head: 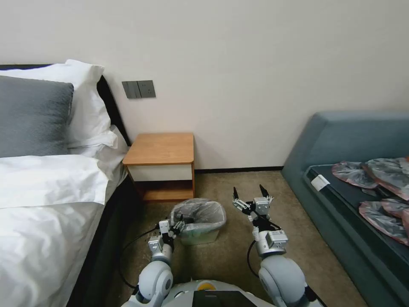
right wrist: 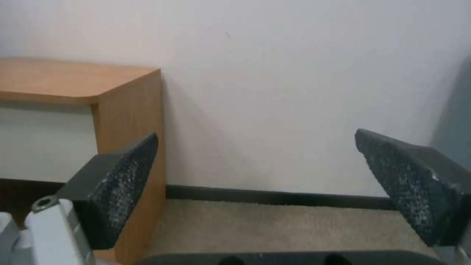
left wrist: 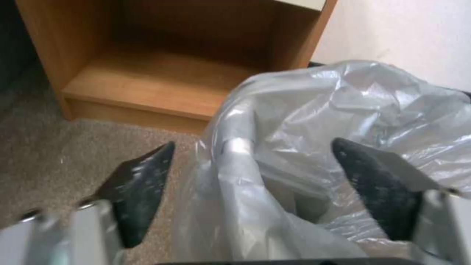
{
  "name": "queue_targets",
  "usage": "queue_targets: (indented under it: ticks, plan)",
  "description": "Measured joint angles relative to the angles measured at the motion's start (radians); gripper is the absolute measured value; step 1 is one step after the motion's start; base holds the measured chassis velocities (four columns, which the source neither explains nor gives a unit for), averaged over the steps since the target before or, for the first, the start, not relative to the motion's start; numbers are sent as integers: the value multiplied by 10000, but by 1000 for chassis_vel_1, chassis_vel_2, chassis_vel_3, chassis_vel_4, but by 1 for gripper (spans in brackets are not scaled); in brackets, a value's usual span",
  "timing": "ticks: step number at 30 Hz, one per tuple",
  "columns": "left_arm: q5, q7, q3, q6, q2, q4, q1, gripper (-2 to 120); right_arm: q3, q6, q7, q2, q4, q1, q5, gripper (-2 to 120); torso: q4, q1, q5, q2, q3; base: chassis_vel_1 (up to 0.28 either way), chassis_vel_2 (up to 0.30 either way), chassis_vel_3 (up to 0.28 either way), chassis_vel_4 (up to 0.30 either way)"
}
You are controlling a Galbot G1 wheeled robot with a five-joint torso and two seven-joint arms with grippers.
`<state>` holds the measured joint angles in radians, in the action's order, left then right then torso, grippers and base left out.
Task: Pick up the garbage bag from the table and place it over the trash can.
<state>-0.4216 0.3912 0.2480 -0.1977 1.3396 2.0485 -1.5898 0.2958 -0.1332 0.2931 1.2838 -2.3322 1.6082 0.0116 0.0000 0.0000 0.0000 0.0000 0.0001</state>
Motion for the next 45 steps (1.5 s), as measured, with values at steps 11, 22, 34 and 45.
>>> queue_targets:
  ticks: [11,22,34,45]
  plan:
    - [683,-296,735,380,-132,403,-236,100,369,181,-227,-45,8,183,382,100,2,0,0,0,0,0,0,0,0]
    - [2835,-2618,1445,3018,-298,997,-938,100,2568,2694,-2521,1412,580,2330,558,100,-4,0,0,0,-1,0,0,0,0]
    - [2614,-3969,3268,3331,527,2559,-2269,100,2773,3718,-2923,2171,26,3685,679,100,1,0,0,0,-1,0,0,0,0]
    - [2577,-4259,3869,3421,1140,3509,-3741,100,3020,4548,-3250,2224,-252,4731,1028,100,-1,-1,0,1,-2,0,0,0,0]
